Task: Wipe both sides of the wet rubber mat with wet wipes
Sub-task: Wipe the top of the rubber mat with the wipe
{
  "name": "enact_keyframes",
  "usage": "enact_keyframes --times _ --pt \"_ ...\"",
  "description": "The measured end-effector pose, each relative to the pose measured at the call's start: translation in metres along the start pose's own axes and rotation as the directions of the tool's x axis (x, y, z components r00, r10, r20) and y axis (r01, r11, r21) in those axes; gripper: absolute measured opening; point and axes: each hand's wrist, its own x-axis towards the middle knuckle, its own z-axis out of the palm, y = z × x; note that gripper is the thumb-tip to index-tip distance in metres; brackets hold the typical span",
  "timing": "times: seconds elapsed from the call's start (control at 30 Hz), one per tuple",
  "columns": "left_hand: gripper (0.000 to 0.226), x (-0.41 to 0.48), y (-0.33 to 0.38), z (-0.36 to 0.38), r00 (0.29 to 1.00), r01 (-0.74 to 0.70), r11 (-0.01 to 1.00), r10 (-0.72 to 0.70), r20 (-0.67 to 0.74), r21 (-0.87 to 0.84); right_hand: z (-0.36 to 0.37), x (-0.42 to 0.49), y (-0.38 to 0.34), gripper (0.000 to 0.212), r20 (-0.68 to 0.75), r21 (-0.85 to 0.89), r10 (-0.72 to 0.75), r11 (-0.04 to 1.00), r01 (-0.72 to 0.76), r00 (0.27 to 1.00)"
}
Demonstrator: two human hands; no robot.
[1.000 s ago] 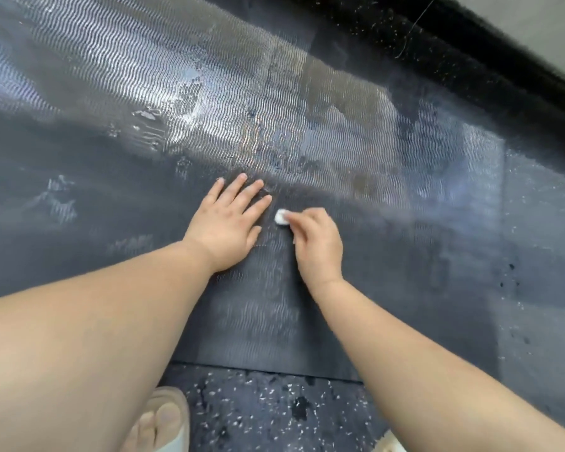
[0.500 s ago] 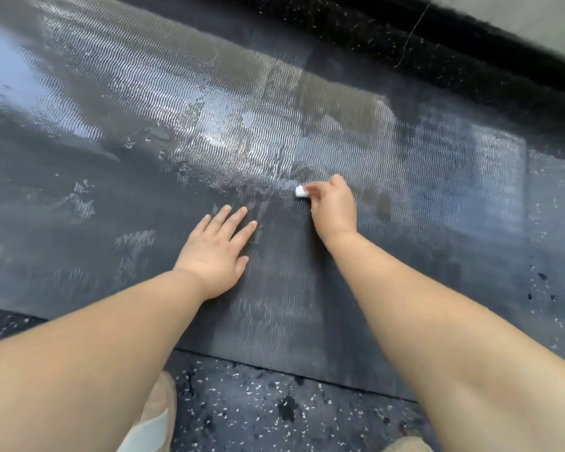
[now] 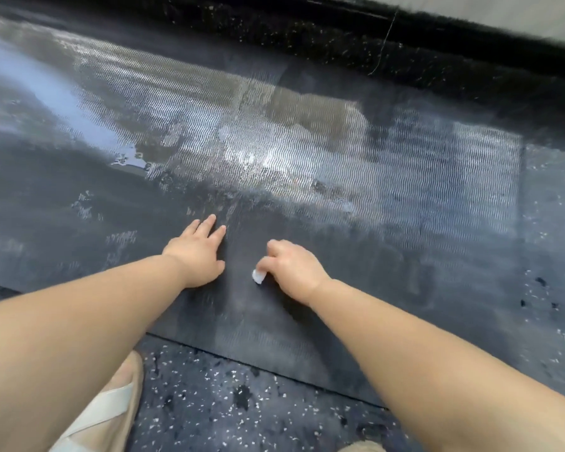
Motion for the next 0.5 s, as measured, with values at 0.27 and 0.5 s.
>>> enact_keyframes --times 0.27,0.5 --pt "0.06 -0.018 0.012 -0.004 0.986 0.021 1.0 -0.019 0.168 -0.01 -0.019 0.025 0.038 0.027 -0.286 0.117 0.44 0.898 -0.425 0.851" --pt "0.049 -0.003 -0.007 0.001 0.982 -0.108 0.992 0.117 -0.149 0.068 0.025 0.017 -0.006 0.028 -0.328 0.123 0.421 0.907 -0.403 0.846"
